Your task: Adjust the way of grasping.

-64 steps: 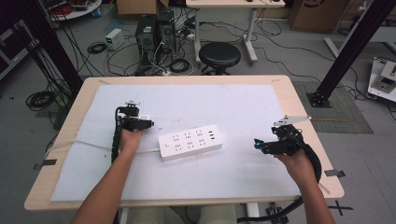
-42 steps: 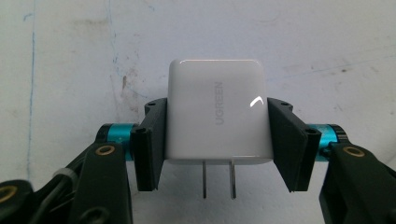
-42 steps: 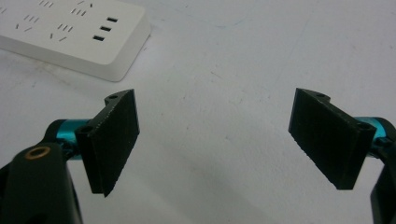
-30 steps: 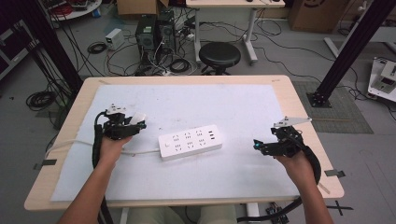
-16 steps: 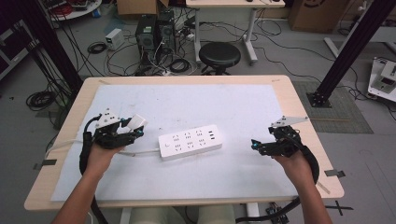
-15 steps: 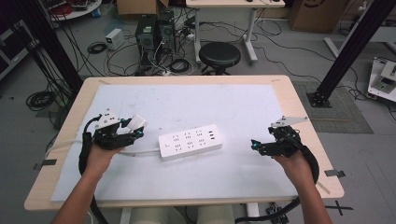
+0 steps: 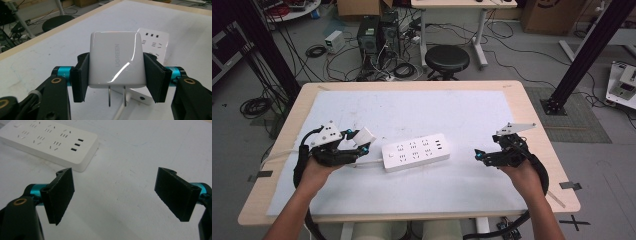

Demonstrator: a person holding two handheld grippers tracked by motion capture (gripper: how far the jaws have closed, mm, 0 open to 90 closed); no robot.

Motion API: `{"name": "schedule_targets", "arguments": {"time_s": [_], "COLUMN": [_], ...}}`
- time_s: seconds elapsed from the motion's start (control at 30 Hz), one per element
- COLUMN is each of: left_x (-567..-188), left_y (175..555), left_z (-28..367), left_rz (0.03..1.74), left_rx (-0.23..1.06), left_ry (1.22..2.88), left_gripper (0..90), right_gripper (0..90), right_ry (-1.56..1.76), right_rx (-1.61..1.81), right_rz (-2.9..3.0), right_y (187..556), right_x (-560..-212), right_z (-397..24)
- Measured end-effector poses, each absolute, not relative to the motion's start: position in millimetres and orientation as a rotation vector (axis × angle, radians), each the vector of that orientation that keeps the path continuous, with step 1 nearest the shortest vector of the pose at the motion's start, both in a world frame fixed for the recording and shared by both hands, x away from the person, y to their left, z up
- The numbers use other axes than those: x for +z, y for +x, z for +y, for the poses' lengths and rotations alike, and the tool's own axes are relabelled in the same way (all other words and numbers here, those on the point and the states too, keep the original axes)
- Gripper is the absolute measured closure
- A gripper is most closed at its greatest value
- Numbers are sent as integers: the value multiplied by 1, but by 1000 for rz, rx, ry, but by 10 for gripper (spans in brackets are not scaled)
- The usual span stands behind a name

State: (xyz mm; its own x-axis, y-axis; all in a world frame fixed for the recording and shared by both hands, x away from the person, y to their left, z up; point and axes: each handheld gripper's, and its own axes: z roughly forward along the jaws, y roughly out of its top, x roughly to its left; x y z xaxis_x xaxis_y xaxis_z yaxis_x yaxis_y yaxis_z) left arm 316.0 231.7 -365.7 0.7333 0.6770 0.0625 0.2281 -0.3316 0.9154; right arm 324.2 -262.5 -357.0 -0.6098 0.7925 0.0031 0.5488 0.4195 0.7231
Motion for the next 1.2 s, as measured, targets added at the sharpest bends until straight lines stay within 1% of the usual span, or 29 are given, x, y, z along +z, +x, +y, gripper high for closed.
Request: {"name": "schedule_targets", "arguments": {"time_s": [0.37, 0.7, 1.2], "left_x": [-360, -360, -362], "left_y": [310, 303, 296], "left_z": [220, 197, 172], "left_rz": [581, 442, 290], "left_rx": [512, 493, 480], "left_ry": [1926, 1985, 2037], "left_gripper": [426, 426, 425], "right_gripper": [164, 165, 164], "right_ry": [1160, 1141, 1135], "right_rx": [1109, 1200, 1337], "right_rz": [2386, 2491, 2649], "right_y": [328, 330, 331], "right_x": [-349, -338, -336], "right_z": [-245, -222, -185]}}
